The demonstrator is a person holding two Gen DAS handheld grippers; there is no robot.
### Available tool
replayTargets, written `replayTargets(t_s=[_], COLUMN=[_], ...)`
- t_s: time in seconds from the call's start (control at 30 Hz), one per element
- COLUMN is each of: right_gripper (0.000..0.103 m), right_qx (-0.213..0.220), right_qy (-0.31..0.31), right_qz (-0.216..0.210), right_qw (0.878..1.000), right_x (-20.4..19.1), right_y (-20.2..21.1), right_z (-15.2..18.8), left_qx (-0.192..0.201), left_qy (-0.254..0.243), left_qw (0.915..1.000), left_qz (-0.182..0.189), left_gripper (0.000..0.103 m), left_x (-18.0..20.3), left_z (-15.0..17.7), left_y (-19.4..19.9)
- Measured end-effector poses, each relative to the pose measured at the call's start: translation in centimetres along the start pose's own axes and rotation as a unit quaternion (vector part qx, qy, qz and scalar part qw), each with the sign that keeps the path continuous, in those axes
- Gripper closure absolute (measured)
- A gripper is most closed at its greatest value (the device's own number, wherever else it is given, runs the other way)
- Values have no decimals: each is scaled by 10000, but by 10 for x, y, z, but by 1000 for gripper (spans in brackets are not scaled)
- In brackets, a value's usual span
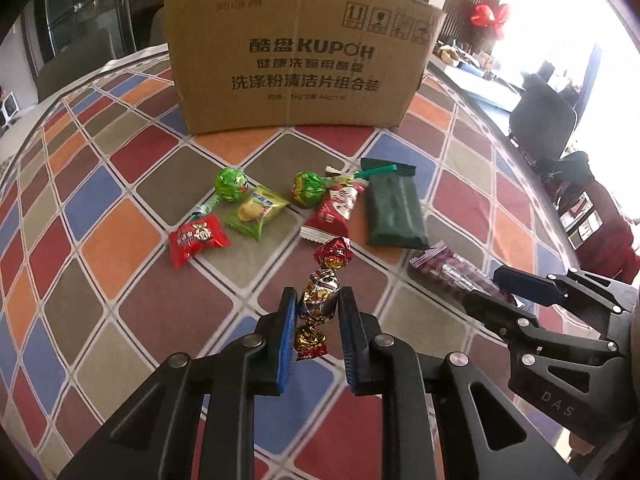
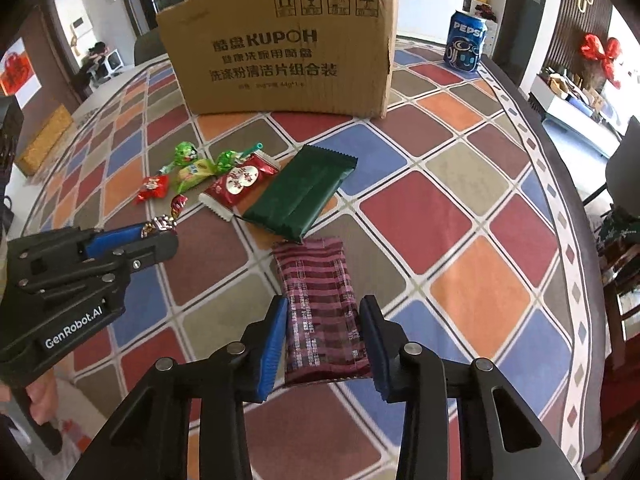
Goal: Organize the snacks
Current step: 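Grasp the gold wrapped candy with the left tool while the right tool grasps the striped bar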
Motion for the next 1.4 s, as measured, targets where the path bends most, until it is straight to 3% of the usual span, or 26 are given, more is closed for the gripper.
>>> replayTargets(t_s=[0.43,1.0,1.4], right_gripper=[69,70,70], right_qx=[-212,624,1184], right_qy=[-39,-119,-202], right_qz=[-153,-234,-342], right_qw=[9997,9977,9922], right_x=[-4,-7,-8], right_y=[-2,36,52], right_z=[17,-17,-61], left_qx=[12,505,1196], left_qy=[24,-34,-228], left_qw=[10000,9987,9923], left_qz=[64,-25,-231], left_gripper=[82,82,82], left_x=[5,7,2], left_z=[7,-18,-68], left_y=[8,39,71])
Point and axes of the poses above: each gripper's, at about its wrist camera, not at the fingertips, and y roughly against the way its jaws point, x to its right, z to its underside, the point moved 2 cm from there along -y, roughly the way its jaws point, and after that the axes turned 8 degrees about x, right-handed, at the moved point
